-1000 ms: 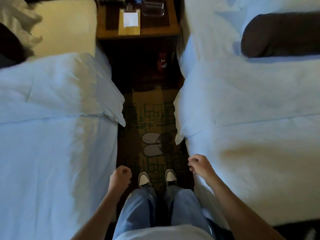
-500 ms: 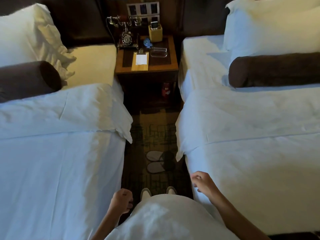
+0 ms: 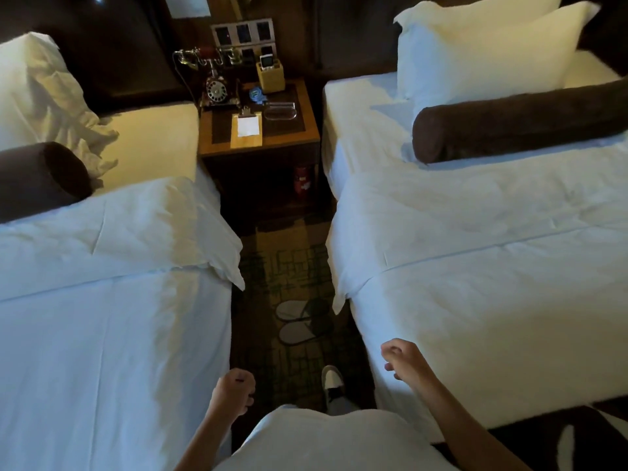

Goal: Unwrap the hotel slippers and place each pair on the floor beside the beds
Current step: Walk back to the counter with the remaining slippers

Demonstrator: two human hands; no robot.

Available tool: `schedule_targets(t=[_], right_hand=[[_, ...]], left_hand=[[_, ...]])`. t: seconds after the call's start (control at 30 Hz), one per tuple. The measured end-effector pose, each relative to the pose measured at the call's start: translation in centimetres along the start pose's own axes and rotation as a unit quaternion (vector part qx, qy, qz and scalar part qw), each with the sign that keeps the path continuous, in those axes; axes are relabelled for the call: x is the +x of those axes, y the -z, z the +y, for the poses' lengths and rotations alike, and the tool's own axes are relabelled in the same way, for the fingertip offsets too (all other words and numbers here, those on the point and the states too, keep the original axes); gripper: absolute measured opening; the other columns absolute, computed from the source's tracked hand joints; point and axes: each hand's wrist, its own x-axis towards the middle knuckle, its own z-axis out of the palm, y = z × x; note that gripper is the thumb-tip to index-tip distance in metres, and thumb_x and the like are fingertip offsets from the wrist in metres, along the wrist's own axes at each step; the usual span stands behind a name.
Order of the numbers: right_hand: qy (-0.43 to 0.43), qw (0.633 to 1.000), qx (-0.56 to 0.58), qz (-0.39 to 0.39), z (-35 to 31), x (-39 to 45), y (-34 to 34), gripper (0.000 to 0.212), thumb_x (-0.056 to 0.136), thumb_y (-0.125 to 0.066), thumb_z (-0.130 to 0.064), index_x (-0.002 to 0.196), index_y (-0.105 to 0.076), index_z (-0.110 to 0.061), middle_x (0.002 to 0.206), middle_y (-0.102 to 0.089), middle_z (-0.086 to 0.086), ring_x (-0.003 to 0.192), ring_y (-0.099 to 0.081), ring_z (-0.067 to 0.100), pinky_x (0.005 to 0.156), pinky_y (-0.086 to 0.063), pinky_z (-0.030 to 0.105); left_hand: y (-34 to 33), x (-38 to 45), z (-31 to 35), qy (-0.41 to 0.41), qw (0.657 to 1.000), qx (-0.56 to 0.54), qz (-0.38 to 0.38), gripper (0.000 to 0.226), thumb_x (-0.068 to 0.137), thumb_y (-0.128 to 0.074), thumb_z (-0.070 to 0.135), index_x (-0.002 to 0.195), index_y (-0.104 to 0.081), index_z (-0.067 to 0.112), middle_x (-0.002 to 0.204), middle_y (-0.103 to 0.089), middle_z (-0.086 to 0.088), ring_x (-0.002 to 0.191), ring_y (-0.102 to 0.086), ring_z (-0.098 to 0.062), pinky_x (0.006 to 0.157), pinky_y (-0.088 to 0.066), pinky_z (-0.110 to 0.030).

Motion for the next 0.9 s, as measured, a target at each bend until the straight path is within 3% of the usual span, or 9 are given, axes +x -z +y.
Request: schedule_targets(t=[0.07,0.2,0.37,0.53,0.6,0.7,0.8,0.9], right_hand=[[-0.017,0.999,0.026,0.024,1.4,-1.5,-0.7,0.011,0.077,-0.051,-0.018,0.067,-0.049,-0.016,0.071,-0.048,0.009,0.065,-0.050,0.023,0.062,-0.032,0.033],[-0.043,0.994,0.073,0.065,4.9,-4.8,-2.8,0.018,0.085,-0.054,-0.015,0.075,-0.059,-0.001,0.071,-0.056,0.008,0.065,-0.061,0.021,0.059,-0.038,0.029],[-0.069,0.983,0.112,0.128,10.1,-9.6,-6.5,0.026,0.087,-0.058,-0.009,0.063,-0.060,-0.017,0.064,-0.058,0.003,0.065,-0.061,0.025,0.062,-0.045,0.032],[-0.139,0.957,0.192,0.167,15.5,-15.9,-10.3,0.024,0.091,-0.056,-0.004,0.069,-0.061,-0.014,0.068,-0.060,0.013,0.062,-0.056,0.024,0.057,-0.040,0.029],[-0.157,0.944,0.211,0.197,17.9,-18.6,-11.6,0.023,0.091,-0.056,-0.001,0.070,-0.062,-0.009,0.067,-0.058,0.013,0.061,-0.055,0.023,0.056,-0.043,0.028],[-0.190,0.918,0.255,0.237,21.3,-23.1,-13.4,0.014,0.092,-0.055,-0.003,0.086,-0.066,-0.001,0.072,-0.062,0.013,0.063,-0.058,0.023,0.057,-0.045,0.026],[-0.239,0.878,0.333,0.247,25.2,-27.1,-15.6,0.013,0.095,-0.053,-0.011,0.088,-0.064,-0.013,0.084,-0.067,0.011,0.068,-0.064,0.021,0.058,-0.048,0.026],[-0.264,0.830,0.393,0.296,29.0,-30.9,-17.9,0.016,0.094,-0.056,-0.010,0.082,-0.064,-0.014,0.083,-0.066,0.014,0.068,-0.064,0.023,0.060,-0.050,0.030]], left_hand=[[0.5,0.5,-0.6,-0.006,1.000,0.009,-0.016,0.013,0.095,-0.054,0.006,0.084,-0.062,0.007,0.072,-0.062,-0.015,0.051,-0.053,-0.022,0.045,-0.037,-0.023],[1.3,0.9,-2.2,-0.024,0.998,0.041,-0.049,0.013,0.095,-0.053,0.004,0.085,-0.062,0.003,0.071,-0.060,-0.016,0.047,-0.051,-0.023,0.041,-0.034,-0.020],[2.2,0.5,-3.7,-0.062,0.990,0.080,-0.094,0.013,0.096,-0.052,0.004,0.088,-0.063,0.003,0.073,-0.061,-0.017,0.050,-0.054,-0.023,0.043,-0.038,-0.021],[1.4,-0.2,-3.8,-0.100,0.977,0.123,-0.147,0.011,0.096,-0.055,0.006,0.088,-0.063,0.004,0.074,-0.062,-0.019,0.053,-0.057,-0.025,0.047,-0.041,-0.024],[0.1,-0.6,-4.0,-0.106,0.968,0.149,-0.170,0.010,0.094,-0.057,0.003,0.088,-0.064,0.003,0.073,-0.063,-0.021,0.055,-0.059,-0.027,0.053,-0.044,-0.029],[-2.4,-1.4,-4.7,-0.116,0.953,0.182,-0.214,0.006,0.089,-0.058,-0.005,0.087,-0.064,-0.002,0.064,-0.060,-0.021,0.048,-0.056,-0.026,0.056,-0.043,-0.031],[-5.7,-3.4,-5.2,-0.133,0.928,0.229,-0.261,0.007,0.089,-0.057,-0.006,0.087,-0.063,-0.004,0.060,-0.056,-0.018,0.048,-0.053,-0.024,0.051,-0.041,-0.027],[-10.0,-6.2,-6.4,-0.144,0.909,0.265,-0.287,0.009,0.092,-0.053,-0.006,0.087,-0.061,-0.006,0.058,-0.052,-0.016,0.041,-0.049,-0.020,0.044,-0.039,-0.020]])
